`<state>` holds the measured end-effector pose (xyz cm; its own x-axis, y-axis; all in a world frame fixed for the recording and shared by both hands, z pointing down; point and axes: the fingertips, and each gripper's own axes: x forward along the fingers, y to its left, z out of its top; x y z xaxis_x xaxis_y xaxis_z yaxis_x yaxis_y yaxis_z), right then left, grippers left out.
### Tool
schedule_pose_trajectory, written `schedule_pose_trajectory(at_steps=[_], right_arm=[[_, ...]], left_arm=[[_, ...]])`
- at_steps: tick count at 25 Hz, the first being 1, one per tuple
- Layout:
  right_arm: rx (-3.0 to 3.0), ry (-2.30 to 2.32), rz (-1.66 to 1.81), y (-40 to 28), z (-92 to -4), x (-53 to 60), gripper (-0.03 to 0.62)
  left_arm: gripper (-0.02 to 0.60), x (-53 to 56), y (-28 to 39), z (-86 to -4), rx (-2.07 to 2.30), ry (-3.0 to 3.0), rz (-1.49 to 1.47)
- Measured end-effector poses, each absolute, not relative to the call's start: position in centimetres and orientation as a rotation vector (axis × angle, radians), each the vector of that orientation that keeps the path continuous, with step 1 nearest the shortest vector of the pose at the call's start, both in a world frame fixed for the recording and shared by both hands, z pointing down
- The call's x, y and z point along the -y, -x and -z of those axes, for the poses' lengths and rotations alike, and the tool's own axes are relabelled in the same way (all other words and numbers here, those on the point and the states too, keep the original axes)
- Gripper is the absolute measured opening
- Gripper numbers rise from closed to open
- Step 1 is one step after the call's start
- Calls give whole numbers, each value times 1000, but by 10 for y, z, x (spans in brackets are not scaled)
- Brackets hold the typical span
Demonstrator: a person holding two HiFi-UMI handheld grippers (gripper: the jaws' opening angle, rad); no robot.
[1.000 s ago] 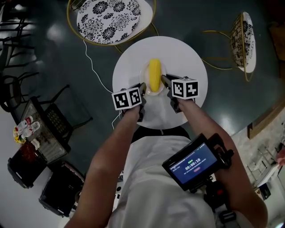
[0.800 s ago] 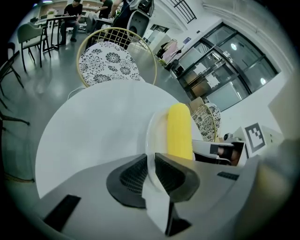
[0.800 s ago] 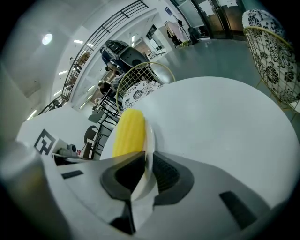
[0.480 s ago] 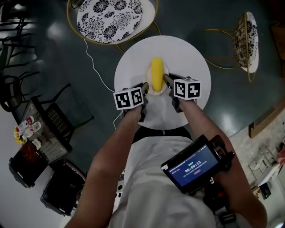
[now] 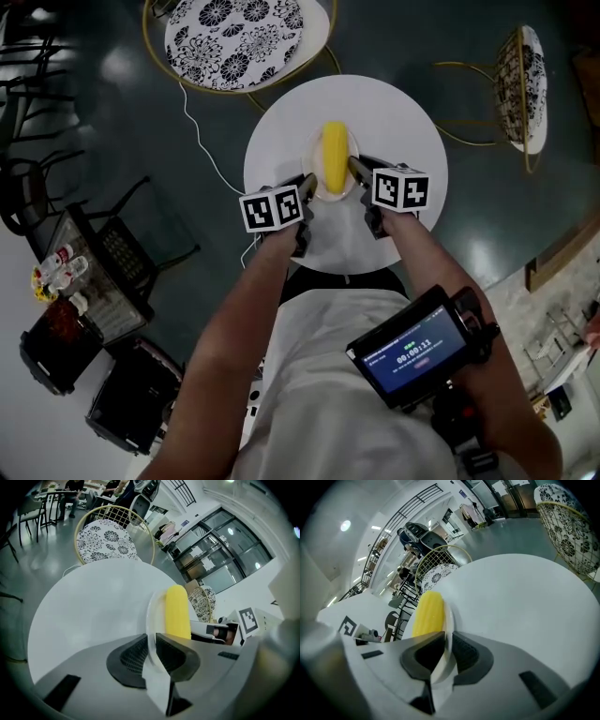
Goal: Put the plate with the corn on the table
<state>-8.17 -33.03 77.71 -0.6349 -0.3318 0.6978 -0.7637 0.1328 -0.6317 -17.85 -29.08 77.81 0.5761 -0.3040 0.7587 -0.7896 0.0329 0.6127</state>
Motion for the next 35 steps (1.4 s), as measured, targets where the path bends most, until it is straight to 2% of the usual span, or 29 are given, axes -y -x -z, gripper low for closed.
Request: schedule_pose_trajectory(at_steps=[23, 35], right_arm=[[2033, -1129, -1423, 66, -773, 329, 61], [2091, -1177, -1325, 34, -730, 317, 58]], left_arm=[[49, 300, 193, -768, 1057, -1546, -396], [48, 273, 189, -734, 1095, -1613, -378]])
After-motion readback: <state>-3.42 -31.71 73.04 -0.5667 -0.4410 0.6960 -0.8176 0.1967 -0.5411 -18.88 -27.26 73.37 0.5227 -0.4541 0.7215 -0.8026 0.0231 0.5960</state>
